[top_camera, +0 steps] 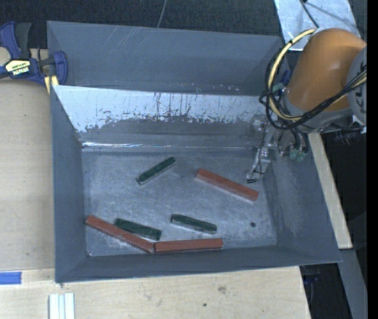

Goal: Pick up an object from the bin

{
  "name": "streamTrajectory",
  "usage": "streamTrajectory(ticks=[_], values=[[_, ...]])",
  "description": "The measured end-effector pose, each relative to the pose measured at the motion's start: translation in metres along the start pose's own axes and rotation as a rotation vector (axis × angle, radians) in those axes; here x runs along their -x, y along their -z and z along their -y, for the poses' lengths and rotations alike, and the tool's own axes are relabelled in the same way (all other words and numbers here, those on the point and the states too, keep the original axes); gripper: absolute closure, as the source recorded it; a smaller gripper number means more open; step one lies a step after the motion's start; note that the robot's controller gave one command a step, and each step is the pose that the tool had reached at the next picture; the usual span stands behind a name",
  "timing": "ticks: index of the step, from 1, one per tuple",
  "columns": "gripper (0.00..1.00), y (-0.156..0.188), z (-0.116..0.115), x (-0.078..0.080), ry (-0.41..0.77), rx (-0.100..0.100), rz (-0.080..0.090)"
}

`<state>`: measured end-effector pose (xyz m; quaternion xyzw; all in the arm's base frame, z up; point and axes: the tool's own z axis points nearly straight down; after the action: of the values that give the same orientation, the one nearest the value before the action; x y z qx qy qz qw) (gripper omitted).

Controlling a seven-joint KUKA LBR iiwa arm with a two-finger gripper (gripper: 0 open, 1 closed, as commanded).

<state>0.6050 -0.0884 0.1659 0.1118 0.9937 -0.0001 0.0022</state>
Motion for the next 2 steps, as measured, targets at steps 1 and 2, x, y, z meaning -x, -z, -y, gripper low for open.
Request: streamTrajectory(ticks=[1,2], values=[[0.00,-0.021,-0.011,-0.012,-0.007,-0.002,0.013],[0.00,-0.091,-0.050,-0.053,0.000,0.000,-0.003]])
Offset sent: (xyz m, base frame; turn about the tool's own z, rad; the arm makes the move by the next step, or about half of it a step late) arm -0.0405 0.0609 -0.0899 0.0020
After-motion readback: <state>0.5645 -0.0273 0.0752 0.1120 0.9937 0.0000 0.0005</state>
